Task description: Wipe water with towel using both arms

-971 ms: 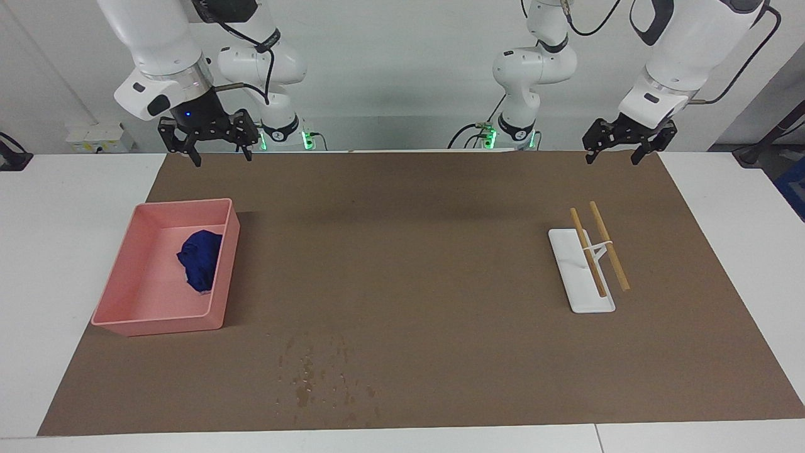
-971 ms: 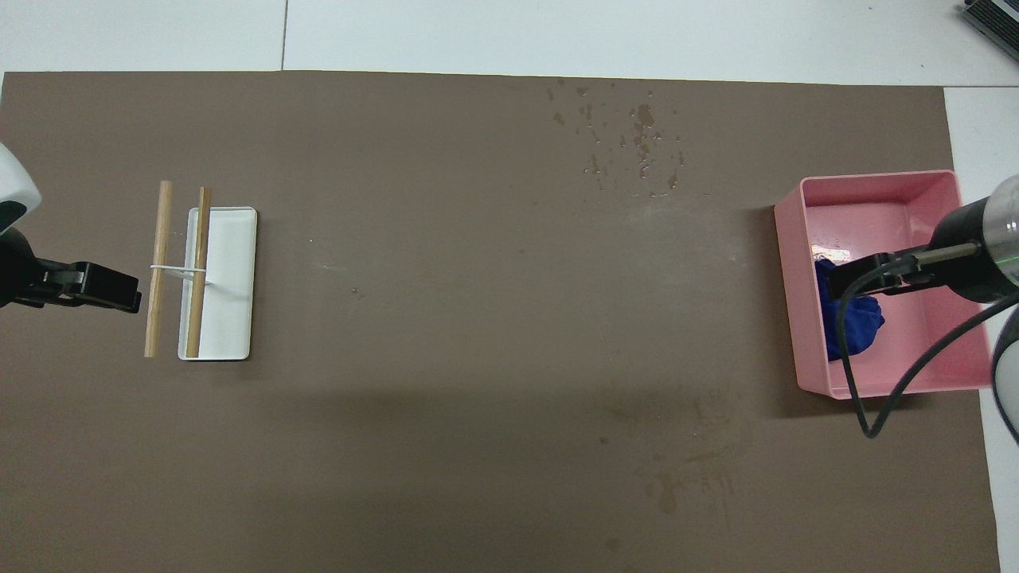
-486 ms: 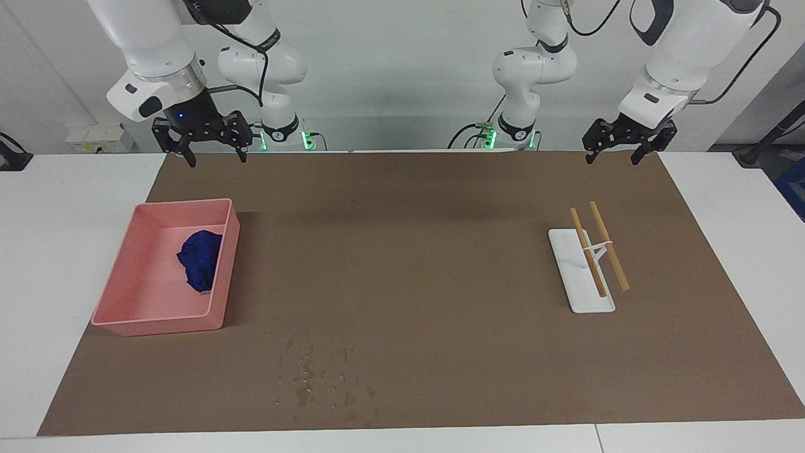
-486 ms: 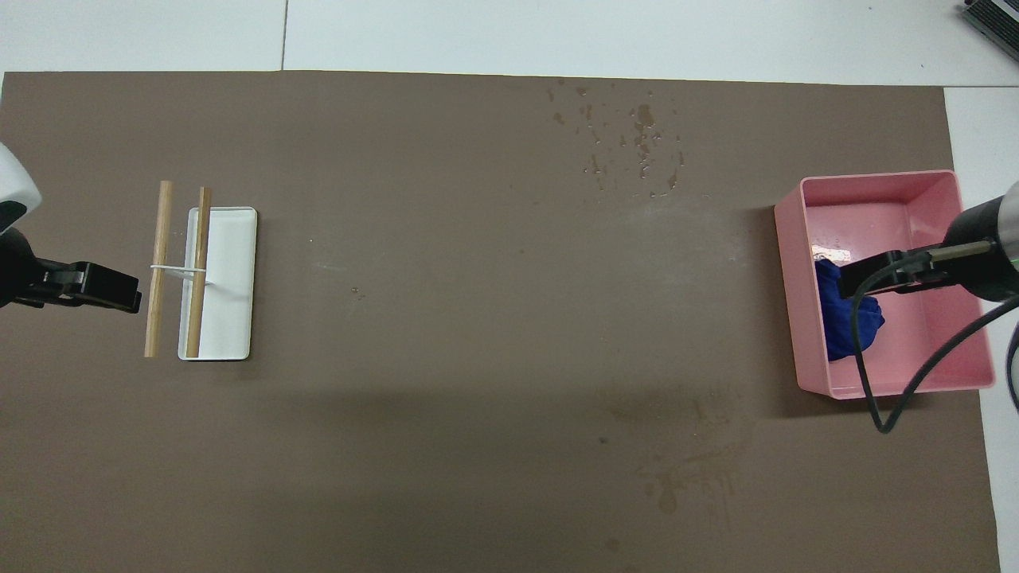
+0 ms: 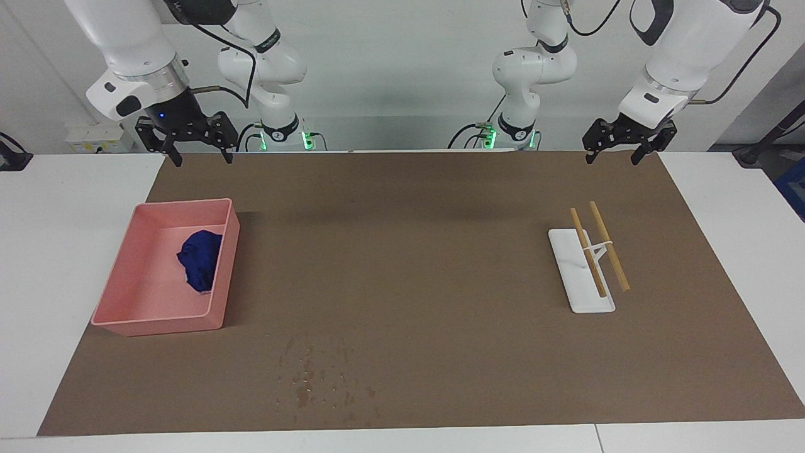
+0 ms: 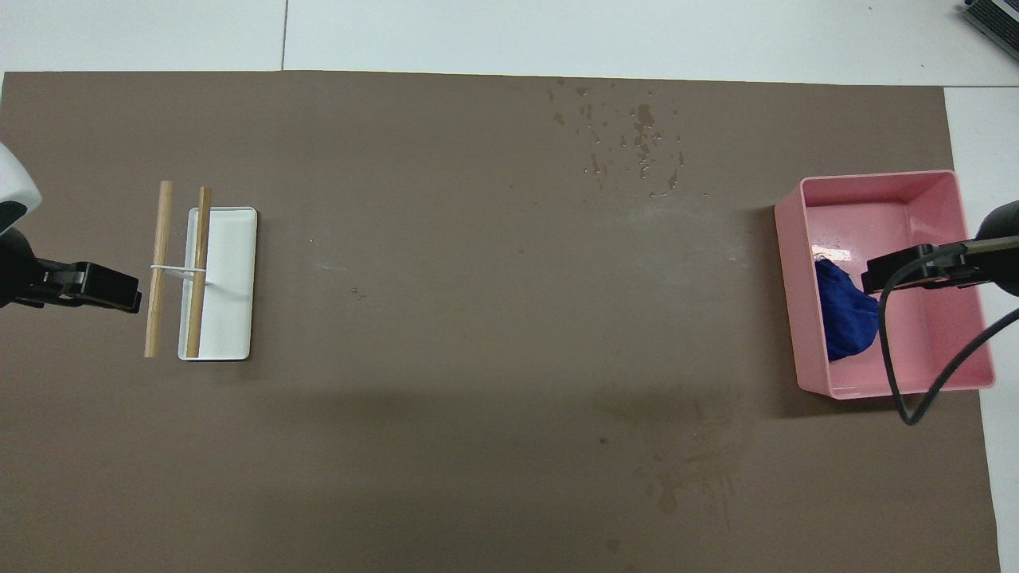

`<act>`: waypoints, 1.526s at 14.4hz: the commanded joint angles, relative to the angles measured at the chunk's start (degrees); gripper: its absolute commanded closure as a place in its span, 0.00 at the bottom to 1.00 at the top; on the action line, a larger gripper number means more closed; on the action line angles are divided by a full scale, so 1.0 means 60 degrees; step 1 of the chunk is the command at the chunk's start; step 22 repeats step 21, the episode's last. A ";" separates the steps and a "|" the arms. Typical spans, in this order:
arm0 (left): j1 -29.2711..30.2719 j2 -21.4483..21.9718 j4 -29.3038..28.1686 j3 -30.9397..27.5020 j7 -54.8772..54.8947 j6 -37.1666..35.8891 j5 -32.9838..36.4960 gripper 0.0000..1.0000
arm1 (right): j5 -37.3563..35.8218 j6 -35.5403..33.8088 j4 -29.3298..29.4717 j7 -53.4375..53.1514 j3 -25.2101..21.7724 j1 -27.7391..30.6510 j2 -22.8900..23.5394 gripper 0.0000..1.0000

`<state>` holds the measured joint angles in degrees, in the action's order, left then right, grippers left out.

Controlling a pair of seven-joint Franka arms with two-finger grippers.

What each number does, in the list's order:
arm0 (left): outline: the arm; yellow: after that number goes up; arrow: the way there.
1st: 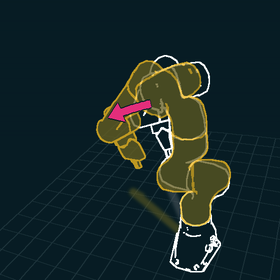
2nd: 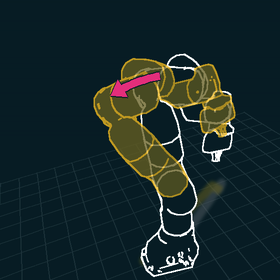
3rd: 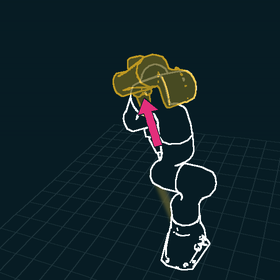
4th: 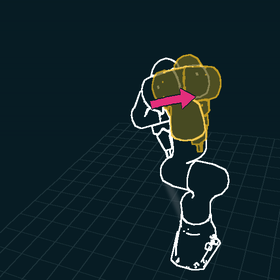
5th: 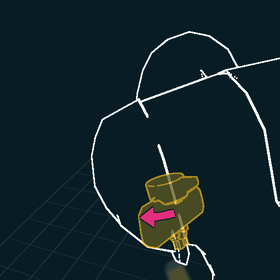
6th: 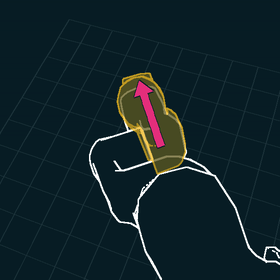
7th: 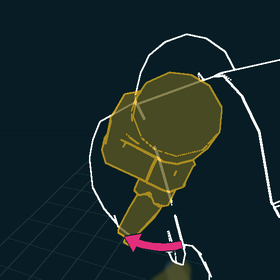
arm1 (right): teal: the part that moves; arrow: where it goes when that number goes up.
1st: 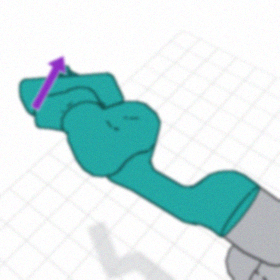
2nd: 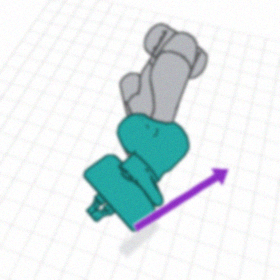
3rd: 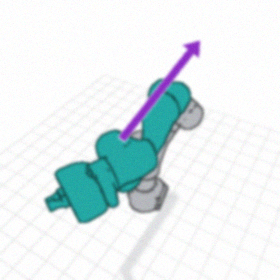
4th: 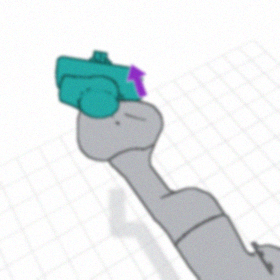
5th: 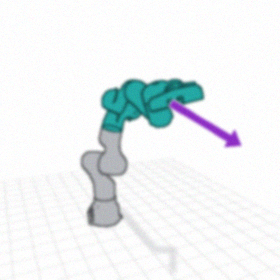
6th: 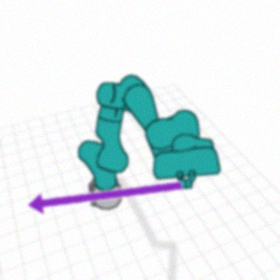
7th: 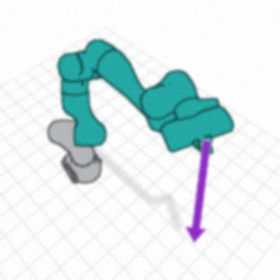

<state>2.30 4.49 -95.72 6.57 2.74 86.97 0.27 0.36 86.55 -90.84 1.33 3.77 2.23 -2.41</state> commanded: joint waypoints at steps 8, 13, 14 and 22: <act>-0.0062 0.0203 -0.0116 -0.0098 0.0114 -0.0111 -0.0103 0.00 | -0.0176 0.0426 -0.0312 -0.0031 -0.0042 -0.0210 -0.0169 0.00; -0.0062 0.0203 -0.0116 -0.0099 0.0114 -0.0111 -0.0103 0.00 | -0.0266 0.0443 -0.0475 -0.0017 -0.0057 -0.0210 -0.0214 0.00; -0.0062 0.0203 -0.0116 -0.0099 0.0114 -0.0111 -0.0103 0.00 | -0.0266 0.0443 -0.0475 -0.0017 -0.0057 -0.0210 -0.0214 0.00; -0.0062 0.0203 -0.0116 -0.0099 0.0114 -0.0111 -0.0103 0.00 | -0.0266 0.0428 -0.0475 -0.0002 -0.0057 -0.0210 -0.0214 0.00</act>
